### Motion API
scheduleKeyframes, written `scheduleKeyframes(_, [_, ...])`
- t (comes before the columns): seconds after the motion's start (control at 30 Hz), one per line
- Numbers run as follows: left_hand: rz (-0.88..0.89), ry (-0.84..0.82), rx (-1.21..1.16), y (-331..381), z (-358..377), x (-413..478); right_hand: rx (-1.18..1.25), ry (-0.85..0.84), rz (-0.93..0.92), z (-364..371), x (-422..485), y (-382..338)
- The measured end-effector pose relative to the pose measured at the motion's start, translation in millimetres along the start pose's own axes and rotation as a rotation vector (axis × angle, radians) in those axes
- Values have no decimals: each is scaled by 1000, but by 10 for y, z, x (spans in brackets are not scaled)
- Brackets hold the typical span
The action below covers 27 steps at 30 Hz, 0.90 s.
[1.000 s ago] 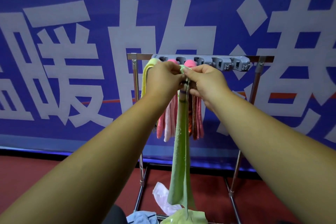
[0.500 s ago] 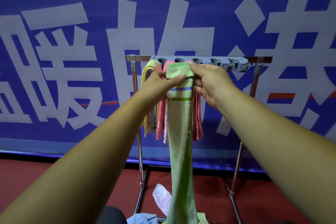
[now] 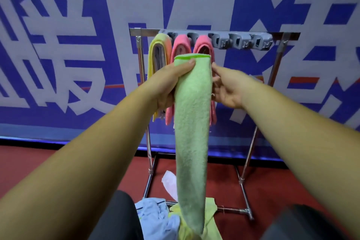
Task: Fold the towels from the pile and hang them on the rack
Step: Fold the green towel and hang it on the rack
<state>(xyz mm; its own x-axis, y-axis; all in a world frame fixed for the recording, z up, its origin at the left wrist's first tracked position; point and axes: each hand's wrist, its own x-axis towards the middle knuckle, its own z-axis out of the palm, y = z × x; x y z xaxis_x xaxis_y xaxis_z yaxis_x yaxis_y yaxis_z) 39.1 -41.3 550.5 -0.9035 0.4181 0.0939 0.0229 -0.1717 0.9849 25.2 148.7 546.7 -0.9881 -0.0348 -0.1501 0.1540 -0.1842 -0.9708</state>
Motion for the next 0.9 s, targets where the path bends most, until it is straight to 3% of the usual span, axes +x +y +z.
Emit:
scheduleKeyframes(0.13, [-37,160,-106,-105,-43,156,66,-187,108,-25,-100,510])
scheduleKeyframes(0.37, [-149,343,-130,-575,-222,338,180,-159,11,-142,-172,1247])
scheduleKeyframes(0.57, [-223,334,-108,-1006,-279,472,-54,-83,-59,-452,23,1867])
scheduleKeyframes(0.73, [-268,245,-49,-1362,-264,606,29,-100,39,-542,111,2253])
scheduleKeyframes(0.9, [-364,198,132,-1852,-344,660,211,41,120,-600,281,2584])
